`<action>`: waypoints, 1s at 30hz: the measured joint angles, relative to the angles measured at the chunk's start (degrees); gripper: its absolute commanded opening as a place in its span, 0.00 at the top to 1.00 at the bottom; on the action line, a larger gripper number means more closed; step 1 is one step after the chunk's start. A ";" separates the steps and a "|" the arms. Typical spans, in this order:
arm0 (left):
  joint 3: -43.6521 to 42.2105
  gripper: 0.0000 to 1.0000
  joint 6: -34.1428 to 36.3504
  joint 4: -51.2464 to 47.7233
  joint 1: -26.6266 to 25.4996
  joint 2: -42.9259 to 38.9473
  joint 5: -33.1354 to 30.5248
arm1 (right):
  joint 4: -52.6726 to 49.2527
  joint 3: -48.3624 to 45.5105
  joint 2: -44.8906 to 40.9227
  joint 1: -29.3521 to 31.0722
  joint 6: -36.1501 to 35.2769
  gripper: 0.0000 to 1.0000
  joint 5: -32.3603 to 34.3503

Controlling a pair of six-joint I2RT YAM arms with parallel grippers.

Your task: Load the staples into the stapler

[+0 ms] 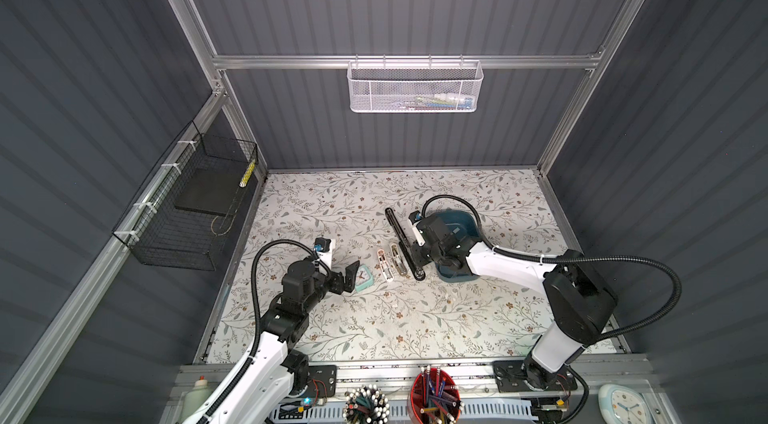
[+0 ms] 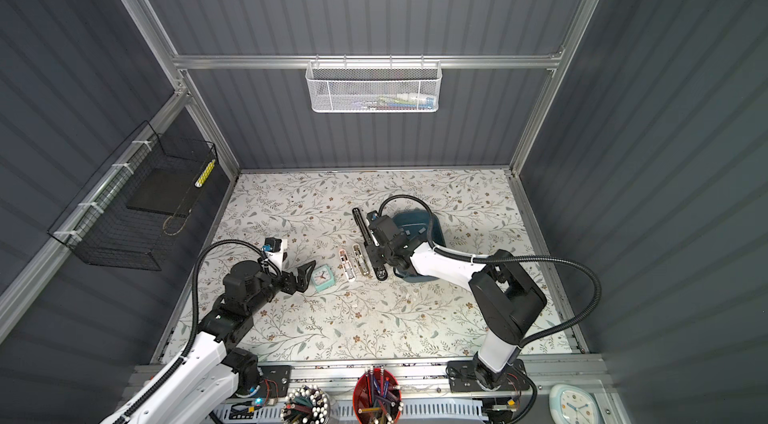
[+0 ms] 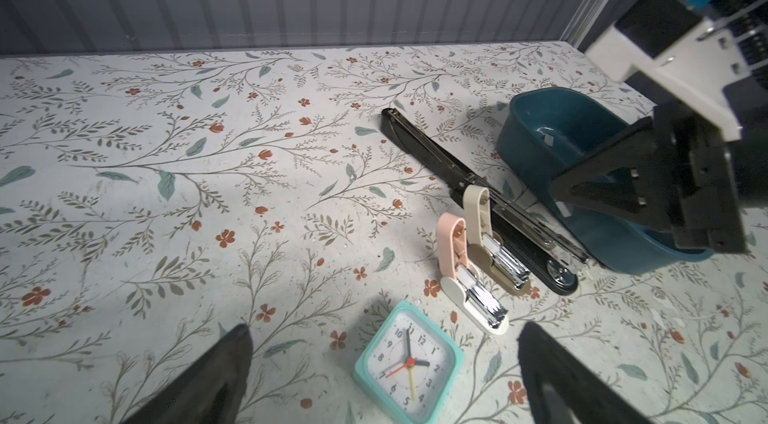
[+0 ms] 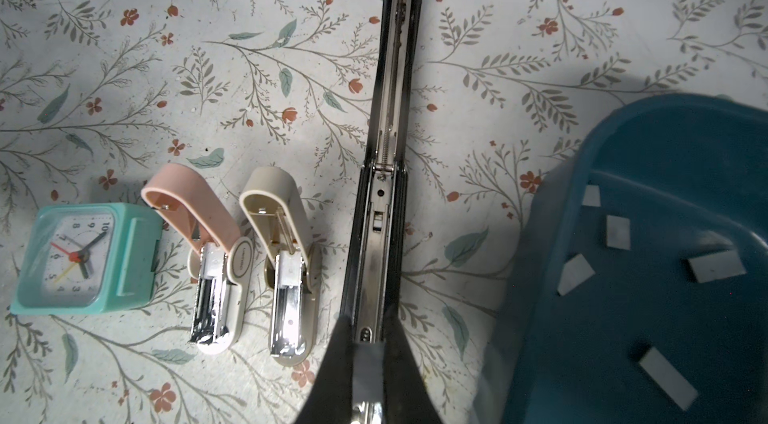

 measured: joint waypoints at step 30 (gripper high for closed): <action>0.00 0.00 0.92 1.90 0.00 2.86 4.44 | 1.11 0.07 3.67 0.00 0.04 0.96 -0.83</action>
